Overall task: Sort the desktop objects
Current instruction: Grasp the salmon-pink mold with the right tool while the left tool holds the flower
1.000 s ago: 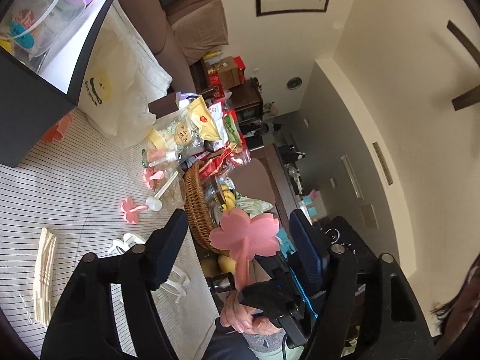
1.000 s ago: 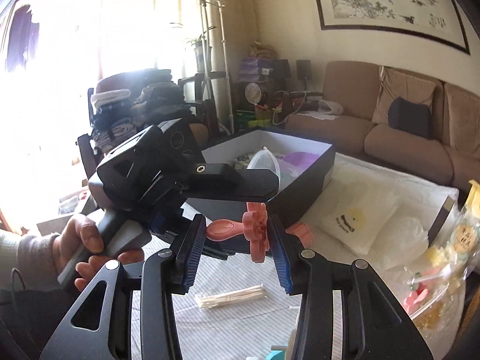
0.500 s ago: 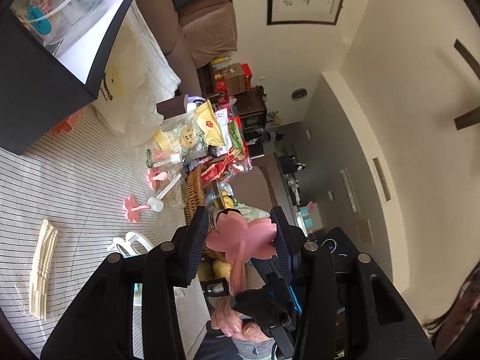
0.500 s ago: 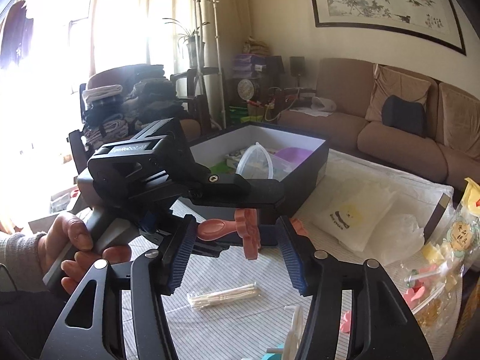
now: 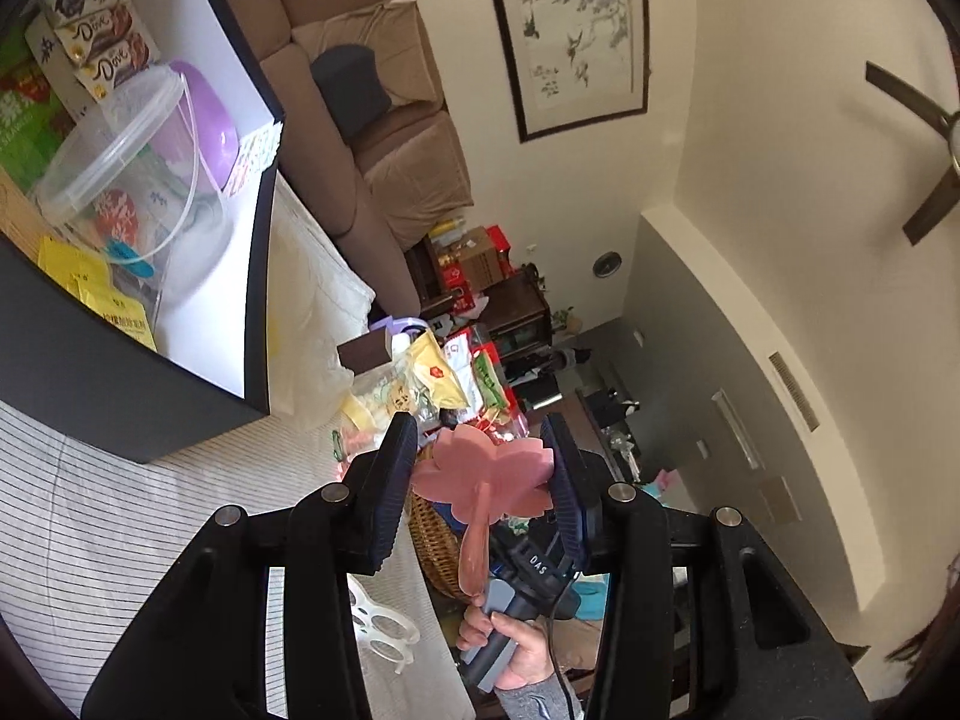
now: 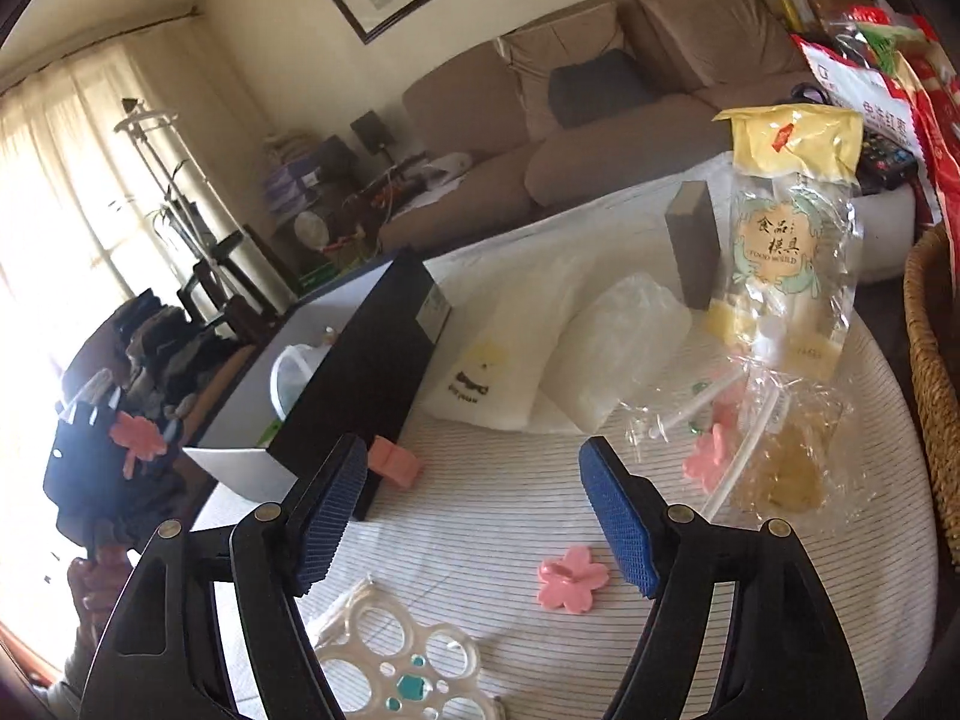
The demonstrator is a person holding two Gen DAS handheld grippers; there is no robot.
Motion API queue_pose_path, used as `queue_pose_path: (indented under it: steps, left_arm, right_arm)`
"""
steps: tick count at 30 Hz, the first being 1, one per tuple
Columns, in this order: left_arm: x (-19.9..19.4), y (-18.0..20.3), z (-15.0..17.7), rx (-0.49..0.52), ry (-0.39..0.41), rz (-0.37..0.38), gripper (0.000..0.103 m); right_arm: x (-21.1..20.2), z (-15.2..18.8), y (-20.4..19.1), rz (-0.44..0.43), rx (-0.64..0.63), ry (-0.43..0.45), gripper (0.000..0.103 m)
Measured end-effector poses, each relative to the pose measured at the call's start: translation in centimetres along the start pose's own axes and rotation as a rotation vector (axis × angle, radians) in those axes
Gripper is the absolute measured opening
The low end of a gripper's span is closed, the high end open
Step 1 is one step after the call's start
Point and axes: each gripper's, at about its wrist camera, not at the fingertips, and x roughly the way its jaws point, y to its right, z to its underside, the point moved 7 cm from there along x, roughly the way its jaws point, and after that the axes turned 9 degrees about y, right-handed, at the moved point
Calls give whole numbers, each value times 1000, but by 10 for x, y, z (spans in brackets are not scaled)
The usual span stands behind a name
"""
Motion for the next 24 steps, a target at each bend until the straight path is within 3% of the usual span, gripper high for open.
queue_pose_path:
  steps: [5,9,12,17,18,22,24]
  left_arm:
    - [-11,-1,-15,-10,33,10,40]
    - [-14,1,-19,-7,34,18,40]
    - [-18,4,-24,3,42,24,40]
    - [-29,2,-34,-13,67,38,40]
    - [-30,0,-36,-19,71,37,40]
    - [-32,-7,-41,-40,76,37,40]
    - [-33,-9,-43,-49,77,39,40]
  right_arm:
    - [44,9,-49,-67,-174,-119,77]
    - [102,19,-84,-101,-428,-303,77]
    - [141,37,-97,-95,-628,-433,76]
    - [181,75,-108,-118,-800,-597,71]
    - [187,82,-106,-108,-836,-617,68]
    - [202,97,-94,-67,-896,-648,31]
    - [205,100,-87,-41,-910,-650,27]
